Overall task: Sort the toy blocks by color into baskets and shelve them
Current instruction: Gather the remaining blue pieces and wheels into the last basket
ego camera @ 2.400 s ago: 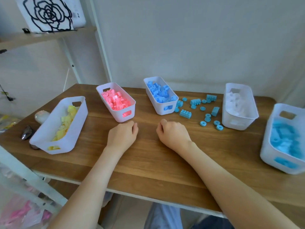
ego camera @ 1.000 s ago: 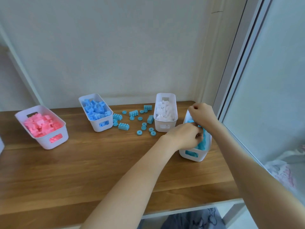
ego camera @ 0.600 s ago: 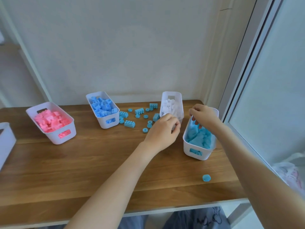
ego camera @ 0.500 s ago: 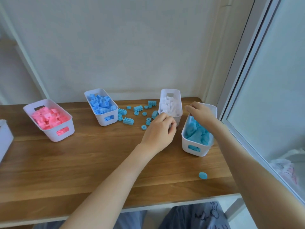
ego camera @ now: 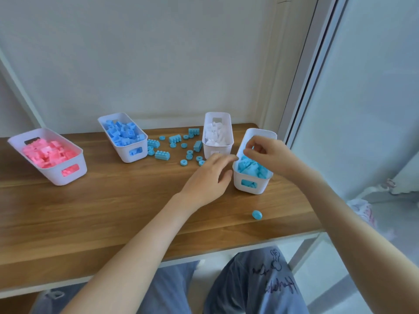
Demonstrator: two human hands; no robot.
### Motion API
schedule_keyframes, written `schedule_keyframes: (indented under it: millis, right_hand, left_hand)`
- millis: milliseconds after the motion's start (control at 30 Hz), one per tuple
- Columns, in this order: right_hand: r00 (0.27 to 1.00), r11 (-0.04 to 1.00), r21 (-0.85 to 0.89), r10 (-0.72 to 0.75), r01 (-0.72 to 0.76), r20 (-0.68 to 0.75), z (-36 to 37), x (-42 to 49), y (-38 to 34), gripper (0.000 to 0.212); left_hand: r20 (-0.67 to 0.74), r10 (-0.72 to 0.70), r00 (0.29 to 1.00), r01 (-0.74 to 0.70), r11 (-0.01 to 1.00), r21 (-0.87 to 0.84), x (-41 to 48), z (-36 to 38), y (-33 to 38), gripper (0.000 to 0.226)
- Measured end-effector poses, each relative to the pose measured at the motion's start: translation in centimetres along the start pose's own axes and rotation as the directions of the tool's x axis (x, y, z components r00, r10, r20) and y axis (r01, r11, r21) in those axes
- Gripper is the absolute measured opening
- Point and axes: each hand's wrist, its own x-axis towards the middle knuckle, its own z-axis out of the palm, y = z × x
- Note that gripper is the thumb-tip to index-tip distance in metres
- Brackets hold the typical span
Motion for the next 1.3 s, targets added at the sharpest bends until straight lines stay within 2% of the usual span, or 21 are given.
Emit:
schedule_keyframes:
  millis: [67,167,233,333,367,433,533,667,733,800,867,900,967,1033,1100,1167,1300]
  right_hand:
    - [0.999,0.999,-0.038,-0.011,0.013,0.039,-0.2,-2.4,0.3,0.020]
    - [0.996,0.985,-0.156,-0.071,0.080,0.060,-0.2,-5.6,0.9,0.019]
    - [0.986,0.971,-0.171,-0.161,0.167,0.049,-0.2,-7.3,1.3,0.025]
    - [0.961,0.953,-0.123,-0.271,0.276,0.056,0.4,-8.9,2.2,0.049]
    - [0.951,0.940,-0.141,-0.303,0.309,0.063,0.8,-9.3,2.5,0.052]
    - [0.918,0.894,-0.213,-0.374,0.394,0.129,1.6,-9.7,3.1,0.043]
    - [0.866,0.860,-0.204,-0.400,0.468,0.300,2.9,-9.9,4.0,0.013]
    - [0.925,0.935,-0.145,-0.282,0.325,0.254,2.9,-8.9,3.8,0.012]
    - [0.955,0.953,-0.080,-0.284,0.291,0.087,2.2,-8.5,2.4,0.009]
    - [0.951,0.959,0.005,-0.281,0.284,-0.131,1.4,-7.7,0.2,0.007]
    - [0.950,0.973,0.026,-0.220,0.231,-0.220,1.2,-5.8,-1.6,0.009]
    - [0.968,0.983,-0.001,-0.183,0.186,-0.173,1.3,-4.6,-2.2,0.013]
    - [0.993,0.985,-0.124,-0.116,0.118,0.028,2.4,-2.4,-2.7,0.018]
    - [0.978,0.967,-0.230,-0.064,0.110,0.199,3.4,-0.8,-3.0,0.017]
    - [0.957,0.961,-0.251,-0.045,0.120,0.287,3.6,0.4,-3.2,0.015]
    - [0.947,0.951,-0.284,-0.022,0.118,0.320,3.5,1.3,-2.8,0.015]
    - [0.965,0.939,-0.334,0.014,0.077,0.262,3.5,2.7,-1.4,0.020]
  left_hand:
    - [0.060,0.041,0.997,-0.039,0.999,-0.021,-0.7,0.5,-0.1,0.038]
    - [0.127,0.009,0.992,-0.011,1.000,0.016,-1.4,0.8,-0.4,0.039]
    - [0.111,-0.001,0.994,-0.006,0.998,0.059,-1.3,0.7,0.2,0.034]
    - [0.028,-0.044,0.999,0.041,0.992,0.121,-0.8,0.5,1.1,0.024]
    - [0.008,-0.055,0.998,0.053,0.987,0.151,-0.7,0.4,1.2,0.024]
    - [-0.004,-0.077,0.997,0.076,0.978,0.196,-0.7,0.3,1.2,0.024]
    - [0.018,-0.126,0.992,0.118,0.965,0.236,-0.8,0.2,1.2,0.019]
    - [0.081,-0.168,0.982,0.148,0.966,0.212,-1.0,0.0,0.9,0.004]
    - [0.080,-0.189,0.979,0.168,0.962,0.217,-1.0,-0.2,0.9,0.005]
    - [0.062,-0.208,0.976,0.189,0.954,0.232,-1.0,-0.3,0.8,0.008]
    - [0.028,-0.218,0.975,0.205,0.948,0.243,-1.1,-0.3,0.9,0.014]
    - [0.010,-0.216,0.976,0.207,0.948,0.243,-1.1,-0.3,0.9,0.018]
    - [-0.023,-0.200,0.980,0.200,0.952,0.232,-1.3,-0.5,0.8,0.021]
    - [-0.027,-0.181,0.983,0.182,0.953,0.242,-1.3,-0.8,0.5,0.021]
    - [-0.015,-0.169,0.985,0.167,0.952,0.254,-1.5,-1.1,0.1,0.025]
    - [0.006,-0.171,0.985,0.165,0.960,0.228,-1.7,-1.3,-0.4,0.034]
    - [0.050,-0.197,0.979,0.184,0.963,0.195,-2.1,-2.1,-1.3,0.041]
